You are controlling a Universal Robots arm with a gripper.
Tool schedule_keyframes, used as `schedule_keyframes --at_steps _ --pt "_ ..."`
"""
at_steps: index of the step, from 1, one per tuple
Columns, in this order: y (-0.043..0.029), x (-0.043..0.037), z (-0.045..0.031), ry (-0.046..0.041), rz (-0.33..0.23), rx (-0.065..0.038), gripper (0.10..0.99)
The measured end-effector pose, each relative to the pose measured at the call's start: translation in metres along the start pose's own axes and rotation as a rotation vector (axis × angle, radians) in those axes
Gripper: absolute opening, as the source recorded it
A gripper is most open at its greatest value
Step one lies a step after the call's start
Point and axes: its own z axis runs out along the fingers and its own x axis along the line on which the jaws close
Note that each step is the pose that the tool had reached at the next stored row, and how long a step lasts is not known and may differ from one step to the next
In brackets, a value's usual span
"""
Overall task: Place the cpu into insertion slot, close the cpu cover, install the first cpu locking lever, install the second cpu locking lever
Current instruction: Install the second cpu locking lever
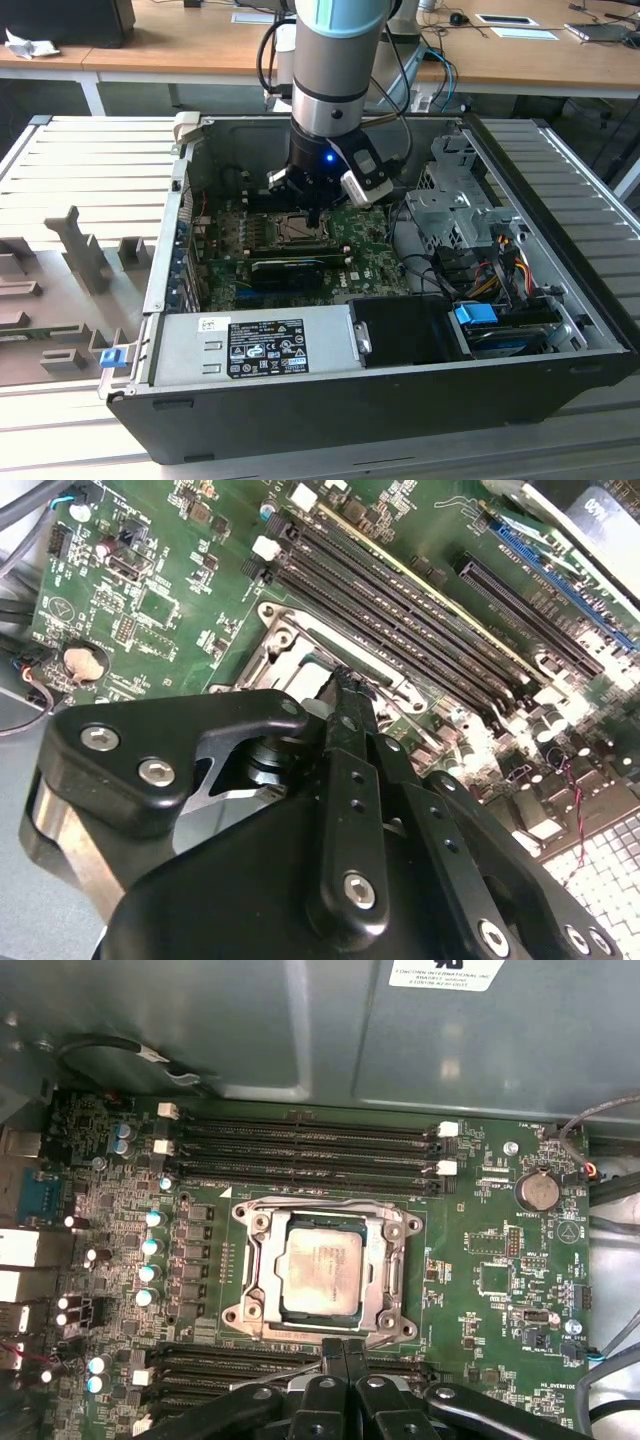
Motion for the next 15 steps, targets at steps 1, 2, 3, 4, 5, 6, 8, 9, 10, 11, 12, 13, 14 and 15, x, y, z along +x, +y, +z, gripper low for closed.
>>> schedule_keyframes --at_steps 1,2,3,4,5,6,8,9,10,11,12,13,14,15 --pt "-0.0007 0.0 -0.0001 0.0014 0.0 -0.002 0.106" --pt "-0.0013 0.0001 -0.0002 0.005 0.0 -0.007 0.106" --pt "-0.0026 0.0002 -0.0001 0.0099 0.001 -0.015 0.106" --pt "-0.0053 0.0004 0.0002 0.0131 0.001 -0.023 0.106" --pt "-0.0083 0.0006 0.0001 0.013 0.001 -0.024 0.106" --pt "-0.0092 0.0007 0.0 0.013 0.002 -0.024 0.106" --pt "-0.0108 0.0008 -0.0001 0.0129 0.002 -0.024 0.106" --pt "-0.0112 0.0009 -0.0002 0.013 0.001 -0.024 0.106" --pt "-0.0117 0.0009 -0.0003 0.013 0.002 -0.025 0.106" --pt "-0.0126 0.0009 -0.0003 0.013 0.001 -0.025 0.106" --pt "-0.0143 0.001 -0.0005 0.0129 0.001 -0.025 0.106" --pt "-0.0158 0.0012 -0.0006 0.0129 0.001 -0.026 0.106" --pt "-0.0173 0.0013 -0.0006 0.0128 0.001 -0.026 0.106" --pt "-0.0177 0.0014 -0.0005 0.0128 0.002 -0.026 0.106"
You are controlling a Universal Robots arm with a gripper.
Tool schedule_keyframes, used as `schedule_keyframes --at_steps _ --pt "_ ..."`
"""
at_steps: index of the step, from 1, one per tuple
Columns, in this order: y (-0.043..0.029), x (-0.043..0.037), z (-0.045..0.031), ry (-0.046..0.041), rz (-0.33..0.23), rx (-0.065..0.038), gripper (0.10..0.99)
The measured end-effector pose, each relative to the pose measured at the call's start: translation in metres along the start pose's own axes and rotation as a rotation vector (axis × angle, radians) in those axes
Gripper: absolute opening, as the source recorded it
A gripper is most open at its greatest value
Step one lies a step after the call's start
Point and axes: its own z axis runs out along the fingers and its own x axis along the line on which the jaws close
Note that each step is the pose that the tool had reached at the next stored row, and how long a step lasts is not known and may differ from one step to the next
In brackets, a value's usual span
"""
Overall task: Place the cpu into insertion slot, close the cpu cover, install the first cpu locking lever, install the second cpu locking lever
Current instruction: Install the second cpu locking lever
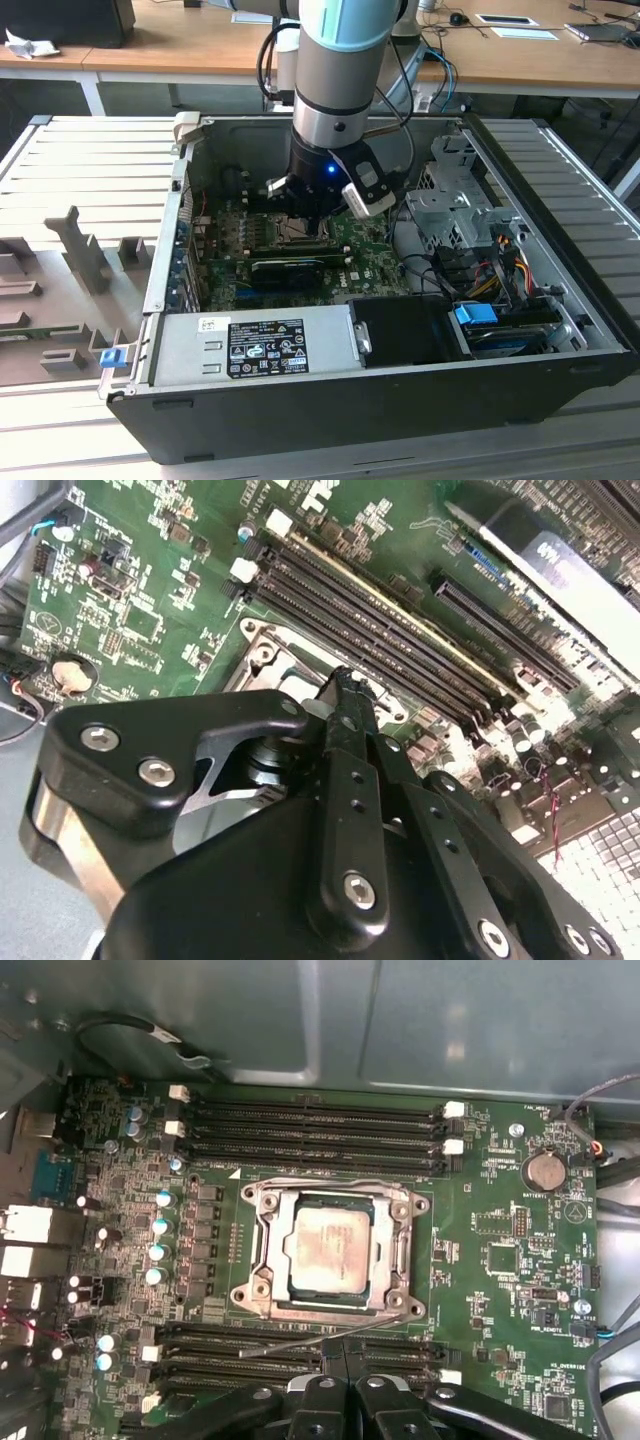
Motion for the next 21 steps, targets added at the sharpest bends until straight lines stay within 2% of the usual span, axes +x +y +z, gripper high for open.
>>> schedule_keyframes --at_steps 3,7,11,13,14,15,16,18,21 --pt "-0.0008 0.0005 0.0007 0.0 0.0 0.0 0.106" --pt "-0.0005 0.0088 0.0025 -0.0001 0.0 -0.002 0.106" --pt "-0.0004 0.0119 0.0036 -0.0007 0.0 -0.018 0.106" --pt "-0.0005 0.0131 0.0048 -0.0007 0.0 -0.018 0.106" --pt "-0.0004 0.0167 0.0054 -0.0009 0.0 -0.018 0.106" --pt "0.0 0.0252 0.0081 -0.001 0.0 -0.019 0.106" --pt "-0.0005 0.0271 0.0121 -0.0009 0.0 -0.018 0.106" --pt "-0.0012 0.0283 0.0194 -0.0009 0.0 -0.018 0.106" --pt "-0.0018 0.0284 0.025 -0.0008 0.0 -0.019 0.106"
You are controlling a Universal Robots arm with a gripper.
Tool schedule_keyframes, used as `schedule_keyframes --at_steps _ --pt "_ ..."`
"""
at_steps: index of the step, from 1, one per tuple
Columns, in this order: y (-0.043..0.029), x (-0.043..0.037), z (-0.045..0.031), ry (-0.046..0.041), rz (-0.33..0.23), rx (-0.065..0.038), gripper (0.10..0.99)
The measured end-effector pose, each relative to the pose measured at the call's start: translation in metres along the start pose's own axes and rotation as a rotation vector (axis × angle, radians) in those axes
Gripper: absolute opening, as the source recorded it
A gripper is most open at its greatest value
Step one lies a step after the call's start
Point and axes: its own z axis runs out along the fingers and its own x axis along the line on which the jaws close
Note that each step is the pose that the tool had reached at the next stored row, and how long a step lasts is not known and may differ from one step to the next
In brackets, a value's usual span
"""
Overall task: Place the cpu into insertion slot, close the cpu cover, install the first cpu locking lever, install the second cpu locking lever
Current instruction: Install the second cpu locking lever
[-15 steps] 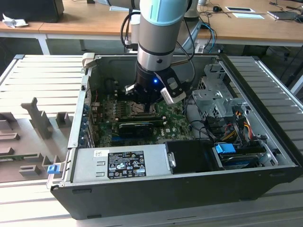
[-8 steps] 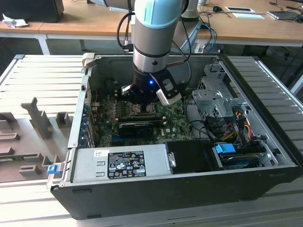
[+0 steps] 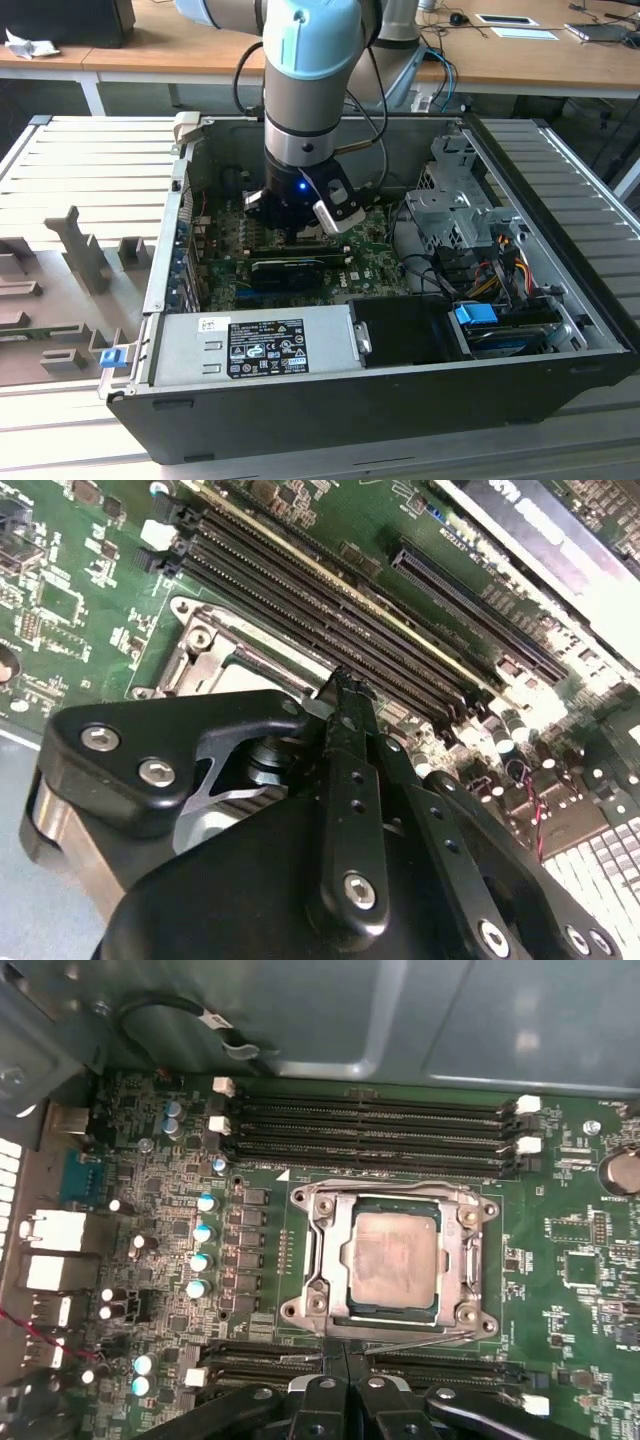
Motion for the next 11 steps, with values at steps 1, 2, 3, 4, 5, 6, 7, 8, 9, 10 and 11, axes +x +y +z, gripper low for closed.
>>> schedule_keyframes --at_steps 1,2,3,4,5,6,7,8,9,10,11 --pt "-0.0003 0.0 0.0021 -0.0002 0.0 0.0 0.106" --pt "-0.0004 0.0004 0.0026 -0.0006 0.0 -0.001 0.106" --pt "-0.0004 0.0017 0.0028 -0.0017 0.0 -0.005 0.106" --pt "-0.0005 0.0026 0.0031 -0.0026 -0.001 -0.012 0.106" --pt "-0.0004 0.0052 0.0033 -0.0032 -0.001 -0.021 0.106" --pt "-0.0003 0.0071 0.0037 -0.0035 -0.001 -0.025 0.106" --pt "-0.0003 0.008 0.0043 -0.0037 -0.001 -0.027 0.106" --pt "-0.0005 0.0086 0.0051 -0.0039 -0.001 -0.029 0.106" --pt "-0.0009 0.0093 0.0059 -0.0039 -0.001 -0.034 0.106" --pt "-0.0017 0.0101 0.0064 -0.0047 -0.001 -0.043 0.106" --pt "-0.0035 0.0115 0.0066 -0.0055 -0.002 -0.054 0.106"
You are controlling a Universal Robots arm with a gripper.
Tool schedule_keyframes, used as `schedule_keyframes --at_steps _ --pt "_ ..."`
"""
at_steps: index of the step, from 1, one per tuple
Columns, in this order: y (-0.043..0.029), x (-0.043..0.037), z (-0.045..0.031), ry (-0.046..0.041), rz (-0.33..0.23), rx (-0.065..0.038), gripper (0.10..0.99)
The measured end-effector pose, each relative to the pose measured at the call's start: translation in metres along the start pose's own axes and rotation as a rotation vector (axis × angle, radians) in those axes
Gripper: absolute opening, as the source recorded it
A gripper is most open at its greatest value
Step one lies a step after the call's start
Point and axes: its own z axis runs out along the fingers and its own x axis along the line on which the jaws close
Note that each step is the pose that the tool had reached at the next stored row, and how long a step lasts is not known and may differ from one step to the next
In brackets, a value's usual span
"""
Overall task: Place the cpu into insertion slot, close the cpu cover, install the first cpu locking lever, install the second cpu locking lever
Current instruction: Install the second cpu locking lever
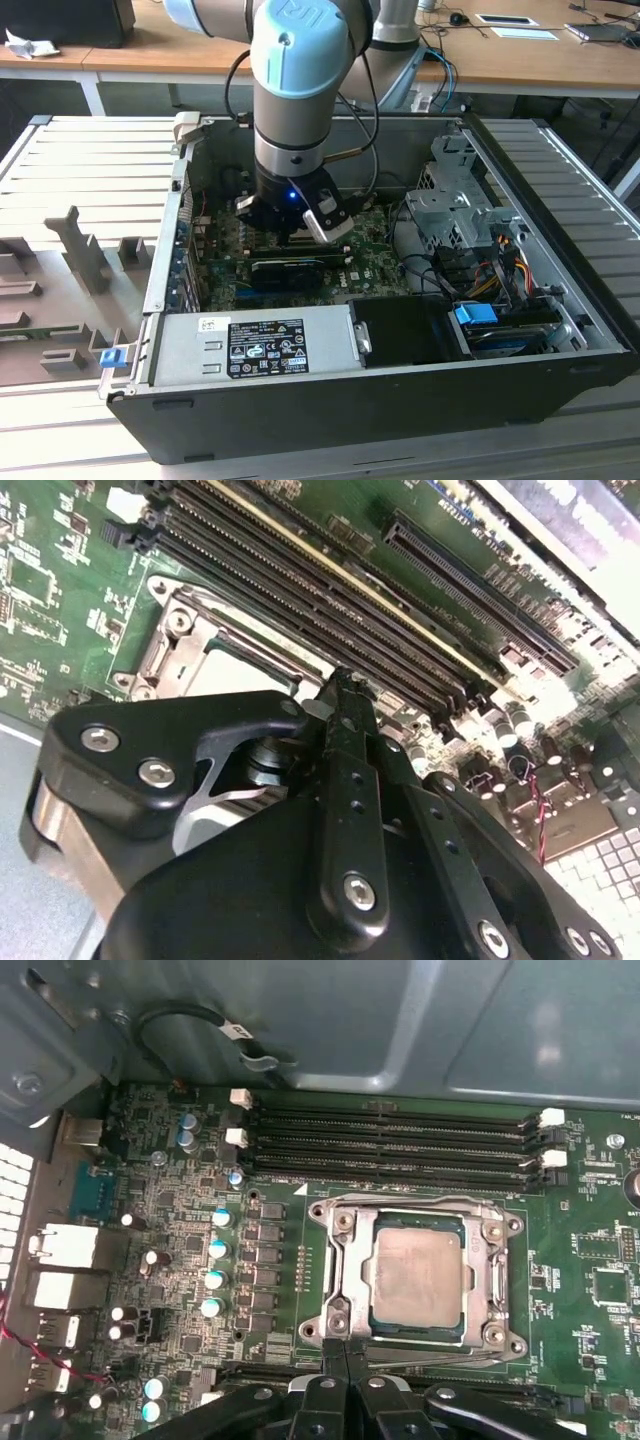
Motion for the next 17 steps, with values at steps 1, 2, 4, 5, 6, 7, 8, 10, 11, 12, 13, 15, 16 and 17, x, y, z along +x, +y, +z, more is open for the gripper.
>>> schedule_keyframes --at_steps 1,2,4,5,6,7,8,10,11,12,13,15,16,17 --pt "-0.0008 0.0006 0.0001 -0.0004 0.0 -0.005 0.106" --pt "-0.0017 0.0013 0.0 -0.0007 0.0 -0.009 0.106" --pt "-0.004 0.003 -0.0003 -0.0013 -0.001 -0.018 0.106" --pt "-0.0051 0.0033 -0.0006 -0.0015 -0.001 -0.022 0.106" --pt "-0.0059 0.0035 -0.0007 -0.0018 -0.001 -0.026 0.106" --pt "-0.0067 0.0037 -0.0009 -0.002 -0.001 -0.029 0.106" --pt "-0.0076 0.0038 -0.0011 -0.0022 -0.001 -0.031 0.106" --pt "-0.0092 0.0051 -0.0015 -0.0026 -0.001 -0.037 0.106" --pt "-0.0094 0.0058 -0.0014 -0.0028 -0.001 -0.039 0.106" --pt "-0.0094 0.0072 -0.0013 -0.003 -0.001 -0.042 0.106" --pt "-0.0095 0.0086 -0.0011 -0.0031 -0.001 -0.045 0.106" --pt "-0.0097 0.0101 0.0002 -0.0038 -0.002 -0.053 0.106" --pt "-0.0099 0.0102 0.0012 -0.0041 -0.002 -0.057 0.106" --pt "-0.01 0.0103 0.002 -0.0044 -0.002 -0.061 0.106"
